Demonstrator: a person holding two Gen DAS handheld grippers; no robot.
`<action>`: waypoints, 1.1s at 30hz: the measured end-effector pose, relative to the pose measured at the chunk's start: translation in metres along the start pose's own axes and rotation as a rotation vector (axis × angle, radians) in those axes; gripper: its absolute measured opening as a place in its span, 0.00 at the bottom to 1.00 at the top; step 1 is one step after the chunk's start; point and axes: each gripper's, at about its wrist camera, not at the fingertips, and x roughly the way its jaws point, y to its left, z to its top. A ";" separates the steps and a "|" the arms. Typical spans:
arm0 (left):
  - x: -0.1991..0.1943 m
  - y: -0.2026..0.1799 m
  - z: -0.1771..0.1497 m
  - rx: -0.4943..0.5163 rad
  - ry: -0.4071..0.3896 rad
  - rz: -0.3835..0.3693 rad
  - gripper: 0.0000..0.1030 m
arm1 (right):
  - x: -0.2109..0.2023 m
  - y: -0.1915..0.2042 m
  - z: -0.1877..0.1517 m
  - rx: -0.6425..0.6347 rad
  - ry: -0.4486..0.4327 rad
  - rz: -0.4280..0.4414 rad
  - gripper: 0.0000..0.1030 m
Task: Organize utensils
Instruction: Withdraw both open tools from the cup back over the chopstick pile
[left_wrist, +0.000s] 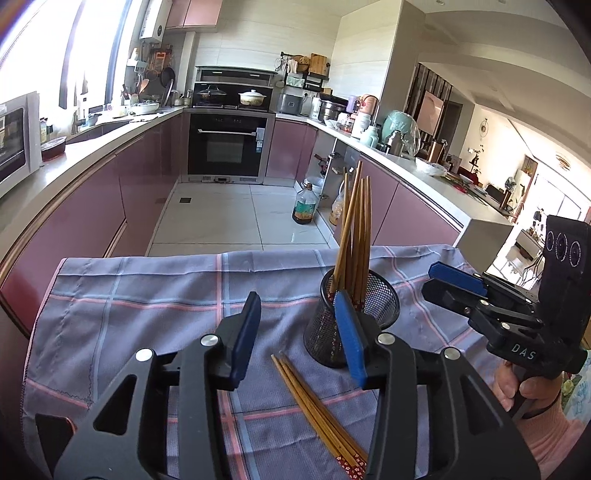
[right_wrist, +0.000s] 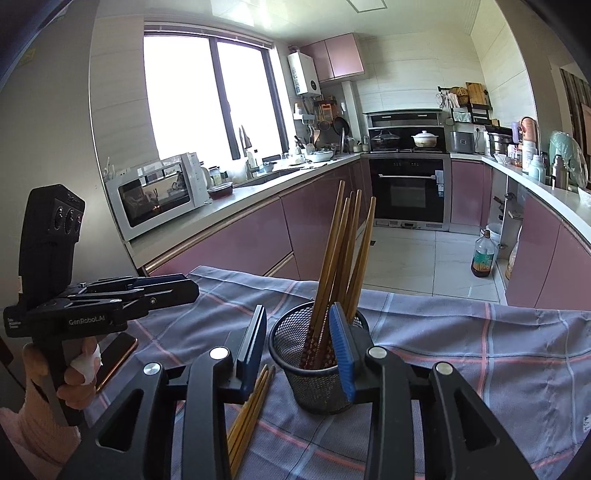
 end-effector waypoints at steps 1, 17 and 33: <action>-0.002 0.001 -0.004 -0.004 -0.001 0.008 0.45 | -0.002 0.001 -0.001 -0.003 0.002 0.005 0.32; 0.016 0.011 -0.076 -0.055 0.145 0.068 0.48 | 0.034 0.030 -0.072 -0.040 0.264 0.082 0.35; 0.037 0.008 -0.112 -0.048 0.237 0.088 0.48 | 0.056 0.038 -0.105 -0.021 0.400 0.090 0.34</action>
